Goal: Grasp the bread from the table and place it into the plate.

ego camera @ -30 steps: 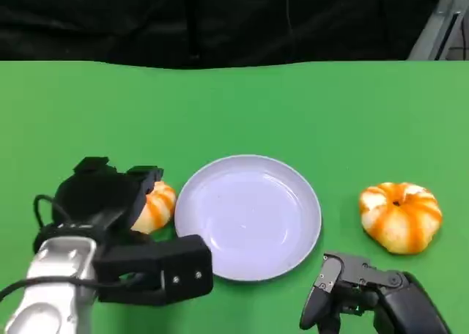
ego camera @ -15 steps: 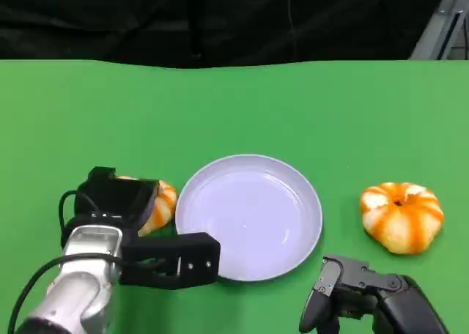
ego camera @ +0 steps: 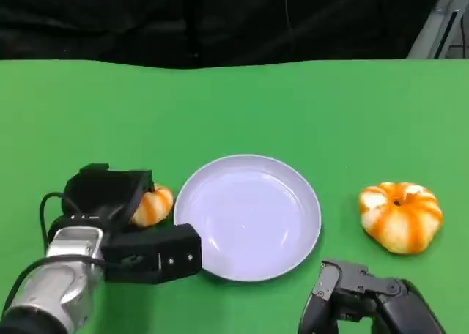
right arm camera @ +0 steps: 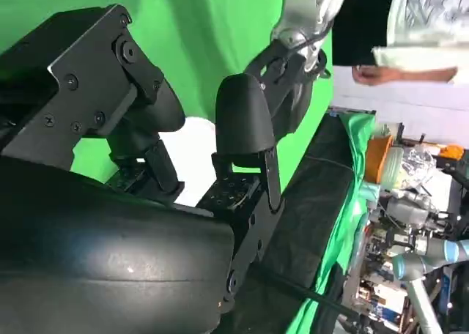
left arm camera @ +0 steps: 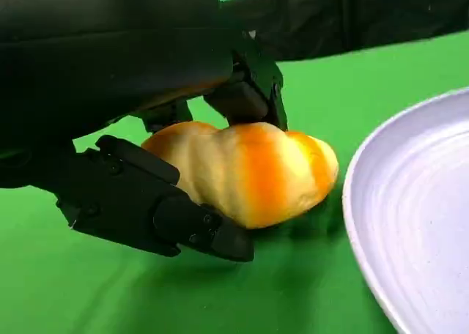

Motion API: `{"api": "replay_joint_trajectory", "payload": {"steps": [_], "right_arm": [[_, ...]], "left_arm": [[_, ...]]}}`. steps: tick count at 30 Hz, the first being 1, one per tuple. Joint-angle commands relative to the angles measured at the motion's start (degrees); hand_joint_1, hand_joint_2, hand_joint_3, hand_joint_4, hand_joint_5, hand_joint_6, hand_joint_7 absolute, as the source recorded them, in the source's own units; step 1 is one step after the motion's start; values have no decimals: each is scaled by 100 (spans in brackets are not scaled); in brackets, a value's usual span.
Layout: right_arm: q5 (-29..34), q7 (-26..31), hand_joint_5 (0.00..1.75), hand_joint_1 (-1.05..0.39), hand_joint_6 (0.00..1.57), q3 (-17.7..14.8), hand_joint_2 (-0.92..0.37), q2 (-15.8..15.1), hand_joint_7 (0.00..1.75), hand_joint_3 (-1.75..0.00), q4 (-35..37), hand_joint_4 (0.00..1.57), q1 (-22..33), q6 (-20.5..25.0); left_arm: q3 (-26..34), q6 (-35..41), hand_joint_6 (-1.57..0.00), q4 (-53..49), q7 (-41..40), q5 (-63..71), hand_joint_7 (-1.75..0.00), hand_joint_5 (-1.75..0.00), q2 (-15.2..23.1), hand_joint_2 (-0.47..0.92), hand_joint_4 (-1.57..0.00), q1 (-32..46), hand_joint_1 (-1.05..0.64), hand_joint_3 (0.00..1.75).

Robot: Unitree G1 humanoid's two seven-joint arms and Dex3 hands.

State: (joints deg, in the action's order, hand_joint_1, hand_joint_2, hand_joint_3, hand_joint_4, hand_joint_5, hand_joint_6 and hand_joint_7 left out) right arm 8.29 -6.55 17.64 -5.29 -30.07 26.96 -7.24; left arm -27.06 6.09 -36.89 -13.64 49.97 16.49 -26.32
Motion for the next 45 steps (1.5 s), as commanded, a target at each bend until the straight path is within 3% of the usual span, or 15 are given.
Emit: {"api": "replay_joint_trajectory", "payload": {"steps": [1,4,7,8,9,11,18,21,23,35,36,38,40,42,45], "right_arm": [[-95,-4,167,19,74,-119,-36,-71,142,-139,98,86,-8,-101],[-117,-29,167,18,74,-172,-36,-87,142,-138,105,87,-29,-55],[-131,-41,166,16,75,-216,-36,-112,142,-138,159,87,-51,-106],[-133,-39,165,16,76,-217,-35,-111,142,-138,163,88,-52,-99],[-134,-37,165,16,76,-215,-35,-110,141,-138,163,88,-52,-90],[-136,-34,164,16,76,-212,-35,-108,141,-138,165,89,-53,-86],[-143,-32,163,15,77,-203,-35,-112,140,-139,168,89,-49,-88],[-139,-30,166,14,76,-176,-35,-108,140,-139,193,88,-45,-133],[-176,-41,165,14,76,-169,-35,-107,140,-139,200,88,-41,-133],[-180,-36,167,12,75,-175,-36,-119,140,-138,201,87,-3,-207],[-177,-32,167,12,75,-174,-36,-117,140,-138,211,87,-4,-222],[-173,-29,167,12,76,-161,-36,-109,140,-139,195,87,7,-195],[-150,-21,167,11,75,-147,-36,-107,140,-139,183,87,20,-181],[-116,-8,167,11,75,-145,-35,-111,140,-139,192,87,21,-204],[-115,-12,167,10,75,-135,-35,-107,140,-139,173,87,29,-175]], "left_arm": [[70,465,-64,718,-322,294,-137,-175,266,91,-87,202,-26,9],[78,602,-99,1190,-731,536,-47,-175,348,92,-94,352,-32,5],[158,506,-113,1557,-1103,546,-31,-175,334,91,-95,480,-33,4],[224,330,-107,1668,-1241,430,-71,-175,308,90,-94,523,-30,3],[271,199,-87,1727,-1323,342,-132,-175,290,91,-93,550,-26,6],[317,62,-75,1767,-1394,270,-166,-175,280,91,-92,575,-23,7],[332,-368,-73,1905,-1431,72,-175,-175,200,90,-93,580,-23,13],[175,-1080,-77,2103,-1295,-425,-175,-175,-183,46,-98,531,-25,116],[88,-1231,-78,1977,-1275,-437,-175,-175,-315,38,-99,491,-25,131],[-95,-828,-76,1625,-737,-307,-175,-175,-916,33,-95,250,-20,126],[-100,-604,-74,1724,-435,-312,-168,-175,-956,34,-91,254,-21,121],[-154,-170,-73,1991,220,-234,-102,-159,-951,57,-70,272,-27,77],[-245,50,-58,2199,769,-174,-38,-100,-849,81,-45,299,-28,33],[-286,136,-41,2313,1051,-166,-9,-66,-780,90,-19,334,-39,19],[-319,285,-28,2452,1341,-122,-1,-54,-712,92,-5,390,-55,23]]}}
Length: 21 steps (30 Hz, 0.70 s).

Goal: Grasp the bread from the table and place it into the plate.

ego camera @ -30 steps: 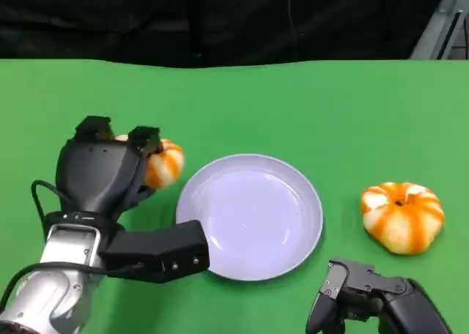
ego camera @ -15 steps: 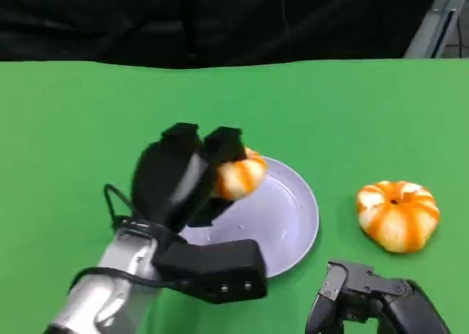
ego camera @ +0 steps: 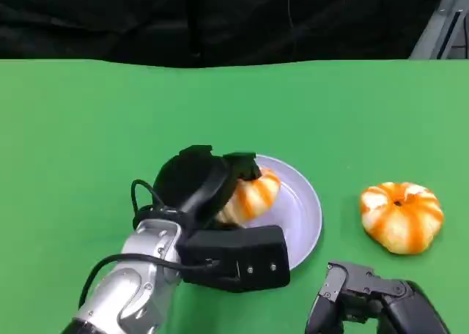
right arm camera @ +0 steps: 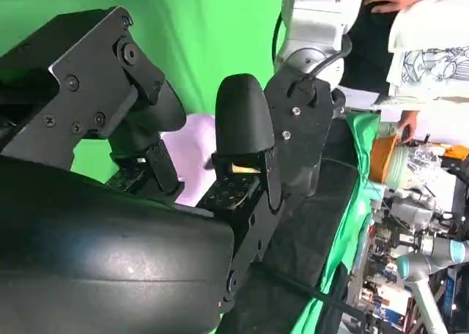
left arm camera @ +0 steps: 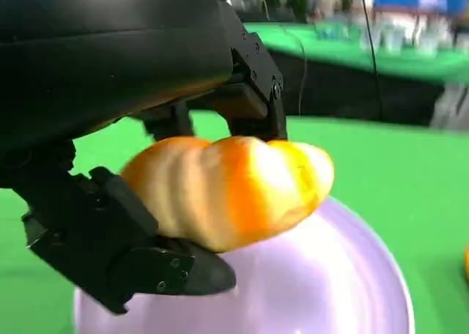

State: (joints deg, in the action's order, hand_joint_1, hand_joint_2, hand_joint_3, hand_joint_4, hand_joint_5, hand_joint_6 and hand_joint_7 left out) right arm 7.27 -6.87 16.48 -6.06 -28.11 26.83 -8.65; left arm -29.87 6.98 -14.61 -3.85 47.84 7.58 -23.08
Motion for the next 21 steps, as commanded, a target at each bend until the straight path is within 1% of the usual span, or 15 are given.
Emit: {"api": "replay_joint_trajectory", "payload": {"steps": [1,5,8,10,12,15,16,19,21], "right_arm": [[-15,18,167,10,75,-15,-35,-28,140,-138,-30,87,44,-24],[-20,14,167,10,75,-2,-36,-34,140,-138,0,86,54,-65],[20,34,166,11,75,7,-34,-43,140,-140,27,87,85,-126],[25,34,167,10,76,5,-34,-41,140,-140,24,87,90,-127],[-14,24,167,10,76,5,-34,-27,139,-140,14,87,94,-104],[-28,18,165,9,75,5,-34,-23,139,-140,-17,86,98,-61],[-17,19,166,9,75,4,-34,-27,140,-139,-24,86,96,-61],[27,31,167,10,75,-5,-35,-42,139,-139,-34,87,99,-80],[34,34,168,10,75,-19,-35,-49,139,-139,-36,87,106,-104]], "left_arm": [[-48,237,-24,259,431,104,-1,-52,196,92,-2,79,-60,25],[-91,396,-21,446,811,125,0,-44,278,92,0,104,-67,30],[-116,483,-24,585,1152,107,-2,-43,372,92,0,84,-60,31],[-128,587,-21,678,1475,85,-1,-38,434,92,0,40,-60,33],[-121,651,-18,781,1829,39,-1,-32,513,92,0,-2,-65,37],[-95,707,-15,922,2232,-9,0,-26,603,92,0,-40,-70,39],[-88,724,-14,966,2333,-18,0,-24,631,92,0,-51,-75,41],[-36,764,-14,1178,2545,-64,0,-22,715,92,0,-19,-80,42],[138,759,-14,1588,2688,-228,-1,-23,830,92,0,141,-81,42]]}}
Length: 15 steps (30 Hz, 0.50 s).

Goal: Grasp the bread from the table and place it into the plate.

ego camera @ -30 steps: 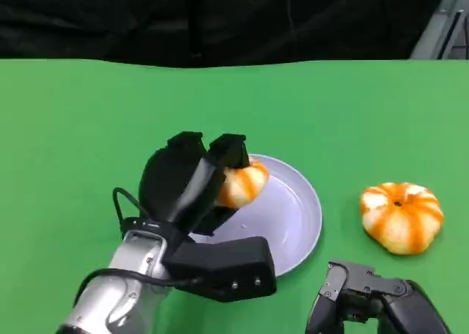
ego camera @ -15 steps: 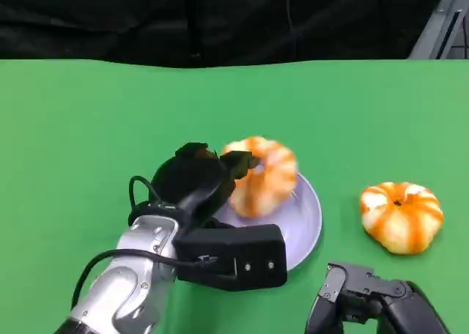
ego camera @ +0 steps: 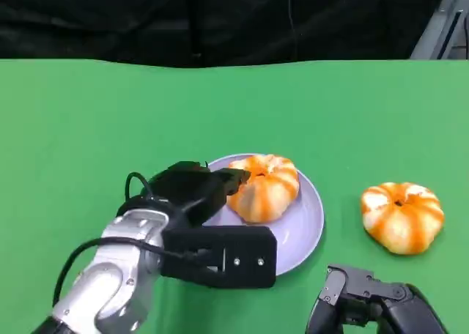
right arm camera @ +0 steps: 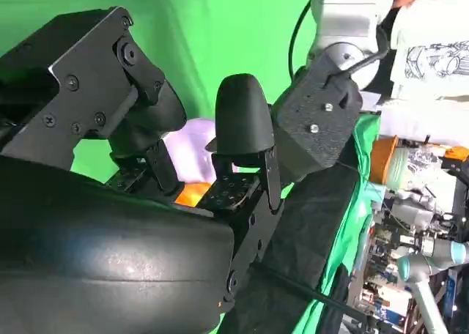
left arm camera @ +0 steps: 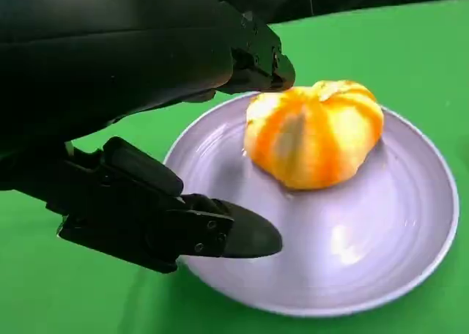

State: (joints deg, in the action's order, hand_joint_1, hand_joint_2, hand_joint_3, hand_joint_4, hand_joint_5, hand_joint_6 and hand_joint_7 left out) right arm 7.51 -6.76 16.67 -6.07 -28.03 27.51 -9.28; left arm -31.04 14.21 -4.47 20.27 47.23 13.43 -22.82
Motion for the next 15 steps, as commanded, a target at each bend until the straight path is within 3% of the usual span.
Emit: {"api": "replay_joint_trajectory", "payload": {"steps": [1,3,6,11,12,13,15], "right_arm": [[-1,16,168,10,75,-47,-35,-53,139,-139,-46,86,39,-43],[-13,8,168,10,75,-57,-35,-59,139,-138,-32,86,29,-77],[-27,2,167,10,75,-56,-36,-57,139,-137,-27,86,29,-70],[-34,0,167,10,75,-54,-36,-55,139,-137,-33,86,33,-55],[-30,9,167,10,75,-48,-36,-44,139,-137,-24,86,30,-55],[-28,17,167,9,75,-42,-36,-36,139,-138,-16,86,27,-56],[-24,23,167,8,75,-37,-36,-27,140,-138,-9,86,25,-58]], "left_arm": [[377,31,-18,796,315,-286,-2,-30,280,92,-2,218,-79,41],[641,-8,-23,1190,263,-554,-4,-44,289,92,-2,448,-75,40],[1075,-125,-41,1758,7,-970,-12,-62,219,92,-22,877,-62,34],[1154,-157,-46,1890,-27,-1071,-13,-67,227,92,-26,983,-59,34],[1577,-400,-46,2316,-302,-1552,-13,-68,45,92,-26,1452,-59,34],[1897,-589,-64,2636,-511,-1924,-24,-86,-89,92,-43,1809,-43,29],[2231,-824,-73,2965,-737,-2340,-30,-98,-213,92,-51,2196,-34,25]]}}
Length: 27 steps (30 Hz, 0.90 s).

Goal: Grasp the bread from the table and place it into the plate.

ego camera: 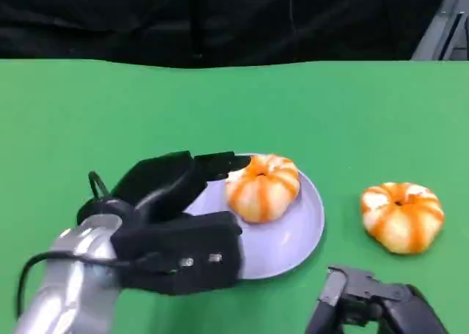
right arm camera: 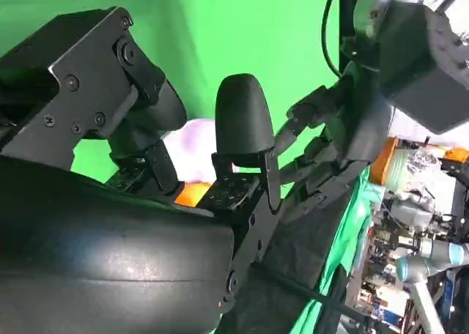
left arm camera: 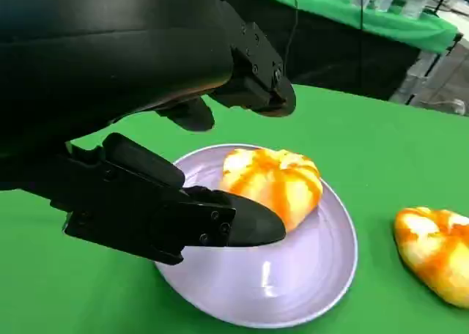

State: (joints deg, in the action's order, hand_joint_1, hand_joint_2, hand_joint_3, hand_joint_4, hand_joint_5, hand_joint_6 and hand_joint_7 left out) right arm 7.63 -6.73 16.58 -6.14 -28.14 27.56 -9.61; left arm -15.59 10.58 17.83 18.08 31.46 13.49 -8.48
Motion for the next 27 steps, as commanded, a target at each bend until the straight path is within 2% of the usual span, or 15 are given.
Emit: {"api": "replay_joint_trajectory", "payload": {"steps": [1,4,5,6,7,8,9,11,14,17,21,24,27], "right_arm": [[-36,21,167,8,75,-28,-36,-19,140,-138,2,86,20,-26],[-37,23,166,8,75,-27,-36,-21,140,-138,3,86,19,-26],[-50,20,166,8,75,-20,-36,-13,140,-138,4,86,7,-6],[-58,20,166,8,75,-15,-36,-7,141,-139,7,86,-7,11],[-62,19,166,8,75,-11,-35,-3,141,-139,8,86,-16,23],[-63,17,165,8,75,-10,-35,1,141,-139,9,86,-20,29],[-46,17,165,8,75,-18,-35,-4,141,-139,17,86,-33,35],[-27,16,165,8,75,-28,-35,-10,141,-139,27,87,-48,44],[-72,-3,165,8,75,-50,-35,-26,141,-139,75,87,-86,27],[-81,-4,164,8,75,-52,-35,-30,141,-139,82,87,-93,24],[-131,-23,165,8,76,-113,-34,-53,140,-139,115,88,-105,-22],[-243,-91,164,8,76,-209,-34,-103,140,-140,119,88,-112,-19],[-259,-122,164,8,76,-230,-34,-108,139,-141,117,88,-102,-21]], "left_arm": [[696,-497,-74,740,-532,-799,-31,-100,-212,92,-52,786,-32,24],[715,-565,-76,744,-555,-859,-32,-102,-195,92,-53,826,-31,23],[956,-1024,-76,996,-857,-1254,-32,-102,-441,92,-53,1518,-31,23],[1164,-1453,-85,1182,-1109,-1596,-74,-126,-640,68,-72,2122,-10,79],[1304,-1774,-84,1300,-1288,-1838,-99,-138,-769,53,-79,2543,-3,111],[1382,-1984,-83,1350,-1382,-1976,-116,-146,-839,44,-83,2780,1,132],[1451,-2201,-82,1317,-1383,-2119,-122,-149,-851,40,-85,2945,3,139],[1534,-2501,-82,1258,-1375,-2301,-140,-162,-858,37,-87,3144,3,147],[1603,-2731,-81,1270,-1341,-2677,-155,-172,-933,34,-87,3429,1,153],[1619,-2802,-81,1251,-1319,-2749,-159,-174,-939,34,-86,3467,1,155],[1504,-2782,-80,1300,-1231,-3346,-162,-175,-1069,36,-90,3929,-2,156],[1439,-2886,-79,1125,-1208,-3647,-165,-175,-1160,36,-93,4277,-5,150],[1444,-2954,-78,1073,-1185,-3665,-166,-175,-1141,36,-94,4298,-5,148]]}}
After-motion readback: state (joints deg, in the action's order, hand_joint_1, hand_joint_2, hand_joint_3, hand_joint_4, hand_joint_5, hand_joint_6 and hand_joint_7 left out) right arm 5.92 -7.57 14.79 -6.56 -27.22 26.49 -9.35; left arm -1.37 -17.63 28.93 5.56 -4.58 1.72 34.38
